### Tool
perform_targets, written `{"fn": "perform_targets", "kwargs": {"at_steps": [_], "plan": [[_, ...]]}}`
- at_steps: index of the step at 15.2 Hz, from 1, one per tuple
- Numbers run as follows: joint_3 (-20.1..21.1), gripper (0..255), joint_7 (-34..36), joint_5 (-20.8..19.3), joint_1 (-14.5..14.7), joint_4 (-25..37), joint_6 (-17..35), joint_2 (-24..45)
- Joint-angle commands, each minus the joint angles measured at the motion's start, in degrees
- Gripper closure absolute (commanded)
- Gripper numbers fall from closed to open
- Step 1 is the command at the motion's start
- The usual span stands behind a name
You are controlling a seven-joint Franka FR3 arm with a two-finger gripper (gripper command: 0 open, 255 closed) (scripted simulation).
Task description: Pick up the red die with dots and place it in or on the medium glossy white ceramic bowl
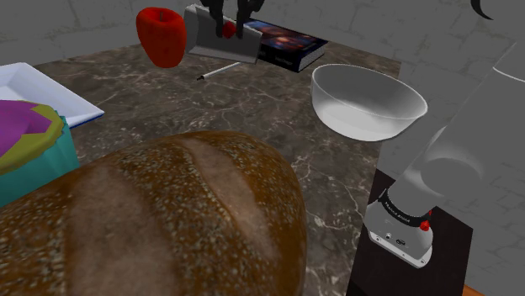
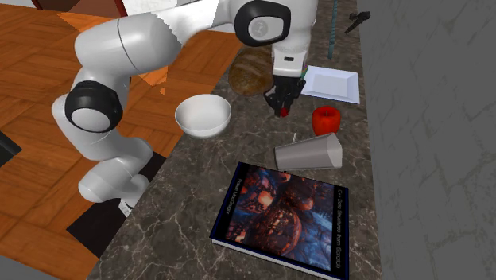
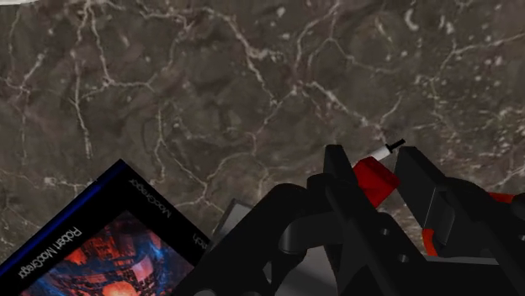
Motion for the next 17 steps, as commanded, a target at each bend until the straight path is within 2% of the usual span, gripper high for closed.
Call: {"fn": "perform_targets", "kwargs": {"at_steps": [1, 11, 14, 17], "plan": [[0.3, 255, 0.6, -0.9, 0.5, 2.9, -1.9, 1.3], [1.8, 255, 3.4, -6.4, 4.8, 19.0, -12.3, 8.7], [0.7, 255, 0.3, 1.4, -0.5, 7.7, -9.4, -2.2], [-2.3, 255, -3.0, 7.6, -2.5, -0.6, -8.6, -11.8]]}}
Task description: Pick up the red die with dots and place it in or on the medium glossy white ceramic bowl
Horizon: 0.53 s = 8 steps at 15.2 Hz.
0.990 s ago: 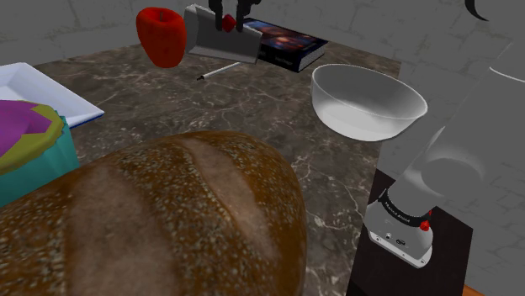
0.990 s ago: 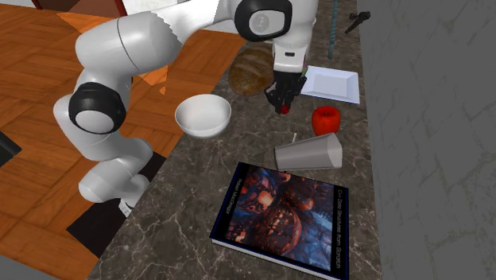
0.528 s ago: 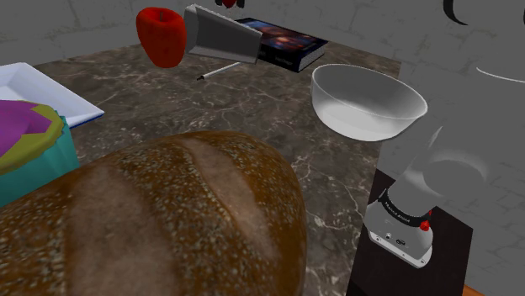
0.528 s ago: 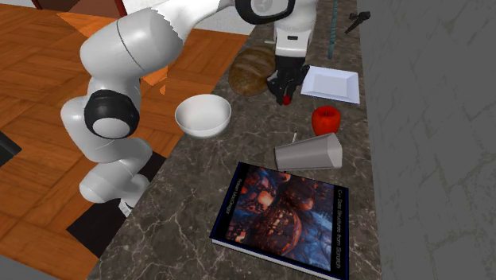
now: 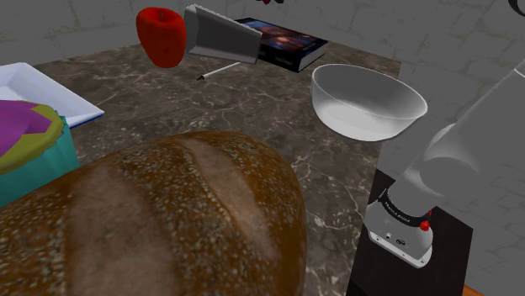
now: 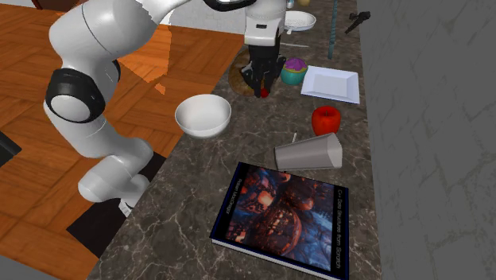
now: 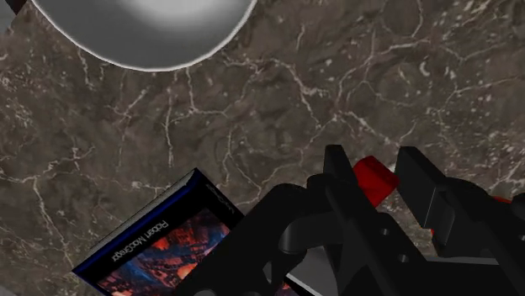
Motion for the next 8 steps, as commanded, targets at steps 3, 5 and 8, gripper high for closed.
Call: {"fn": "perform_targets", "kwargs": {"at_steps": [3, 5, 8], "plan": [[-4.6, 255, -4.2, 6.9, -0.7, -10.2, 0.1, -12.1], [-6.8, 255, -5.5, 9.0, 0.1, -13.9, -0.7, -17.0], [-9.8, 255, -7.0, 11.3, 1.6, -18.7, -2.4, -23.7]]}}
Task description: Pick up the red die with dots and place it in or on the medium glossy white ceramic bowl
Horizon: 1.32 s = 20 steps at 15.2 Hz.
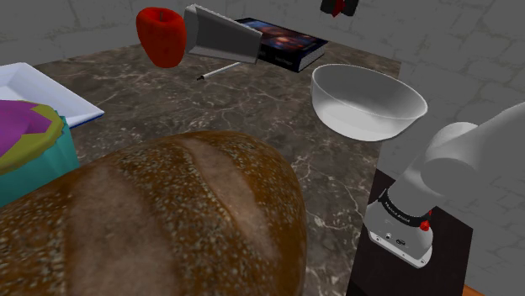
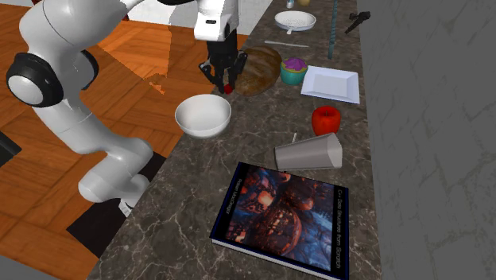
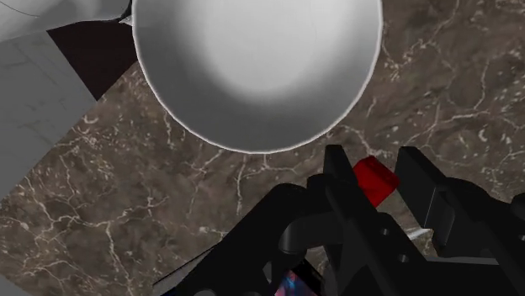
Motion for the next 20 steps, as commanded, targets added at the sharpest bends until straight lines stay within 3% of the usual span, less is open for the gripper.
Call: {"fn": "perform_targets", "kwargs": {"at_steps": [1, 5, 20], "plan": [[-2.0, 255, -1.0, 1.6, 1.1, -3.5, -1.1, -4.8], [-5.6, 255, -1.9, 3.6, 3.6, -8.7, -4.9, -13.7], [-4.8, 255, -3.9, 5.6, 5.4, -25.8, 4.8, -21.1]]}}
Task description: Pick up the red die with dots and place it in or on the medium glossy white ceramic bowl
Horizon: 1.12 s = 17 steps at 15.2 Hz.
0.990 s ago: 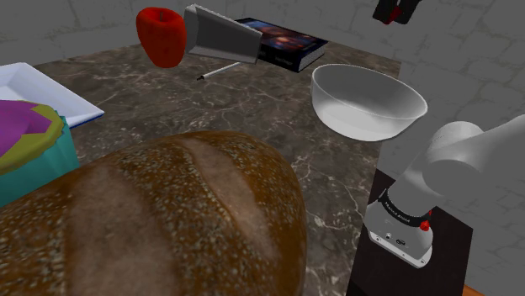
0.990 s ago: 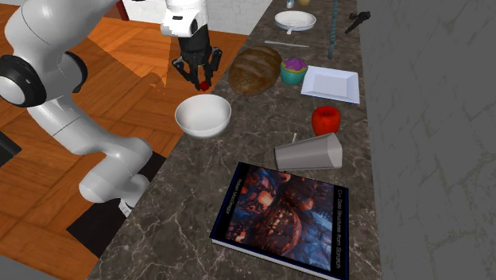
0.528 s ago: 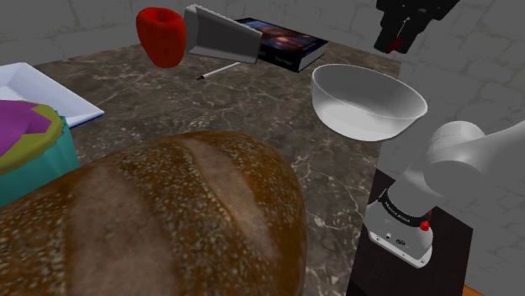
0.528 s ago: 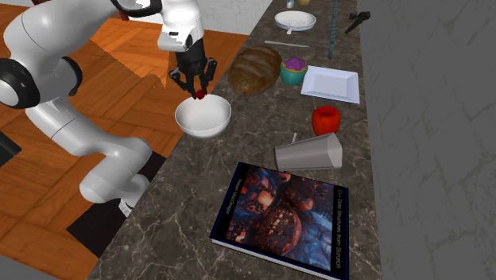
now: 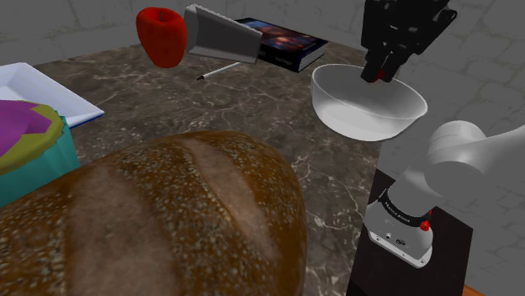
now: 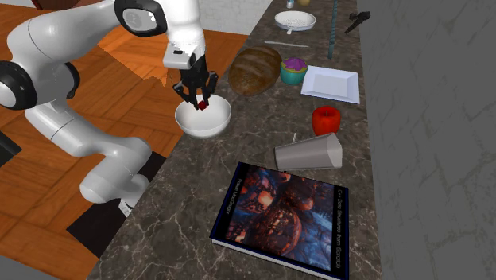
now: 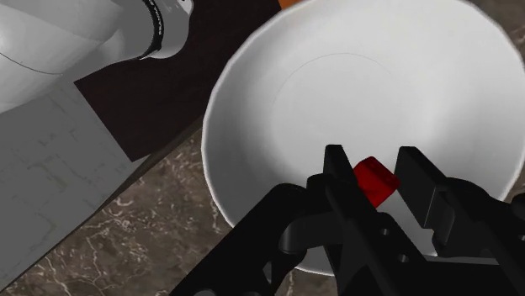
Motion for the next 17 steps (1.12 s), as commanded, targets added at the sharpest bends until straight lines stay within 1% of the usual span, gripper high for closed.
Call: {"fn": "perform_targets", "kwargs": {"at_steps": [1, 8, 9, 14, 17], "plan": [[0.1, 255, -0.2, 0.2, 0.2, -1.5, 0.9, -0.6], [0.1, 255, -0.2, 0.2, 0.2, -1.5, 0.9, -0.6], [0.1, 0, -0.2, 0.2, 0.2, -1.5, 0.9, -0.6], [0.1, 0, -0.2, 0.2, 0.2, -1.5, 0.9, -0.6], [-0.6, 0, 0.6, -0.9, -0.6, 6.5, -3.9, 2.6]]}}
